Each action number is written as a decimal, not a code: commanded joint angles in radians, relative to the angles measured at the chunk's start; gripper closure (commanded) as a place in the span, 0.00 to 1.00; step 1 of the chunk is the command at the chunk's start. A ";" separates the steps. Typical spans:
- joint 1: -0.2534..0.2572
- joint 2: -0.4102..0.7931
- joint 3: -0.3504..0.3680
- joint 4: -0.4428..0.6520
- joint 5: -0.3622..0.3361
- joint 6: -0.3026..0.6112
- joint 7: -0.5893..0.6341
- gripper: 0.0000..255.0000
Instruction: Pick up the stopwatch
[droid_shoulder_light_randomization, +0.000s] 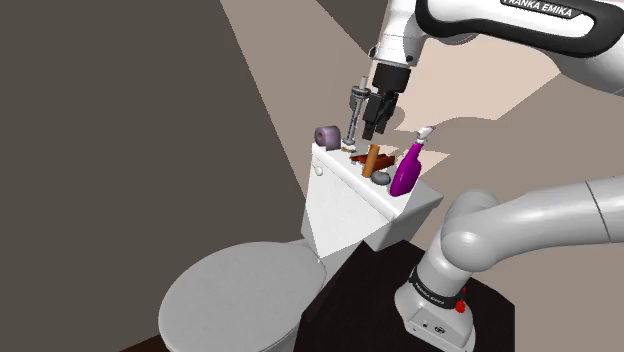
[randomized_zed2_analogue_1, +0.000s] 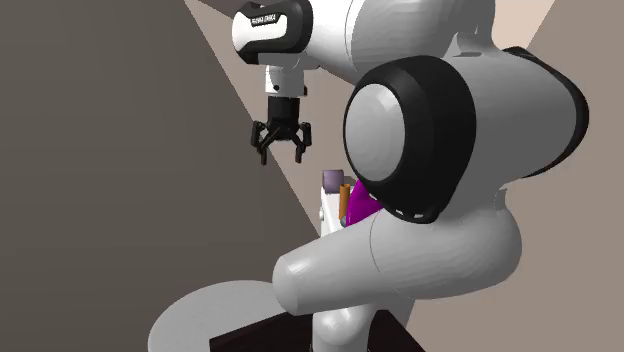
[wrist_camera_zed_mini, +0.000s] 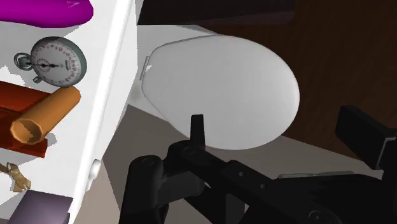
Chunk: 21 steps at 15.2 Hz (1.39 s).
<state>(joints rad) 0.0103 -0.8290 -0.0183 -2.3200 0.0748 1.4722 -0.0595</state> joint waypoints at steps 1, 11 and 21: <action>0.000 0.000 0.000 0.000 0.000 0.000 0.000 0.00; 0.024 -0.197 -0.244 -0.263 -0.253 0.118 -0.471 0.00; 0.048 -0.173 -0.589 -0.342 -0.551 0.330 -0.946 0.00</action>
<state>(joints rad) 0.0464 -1.0214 -0.5698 -2.6661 -0.4472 1.7725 -0.9554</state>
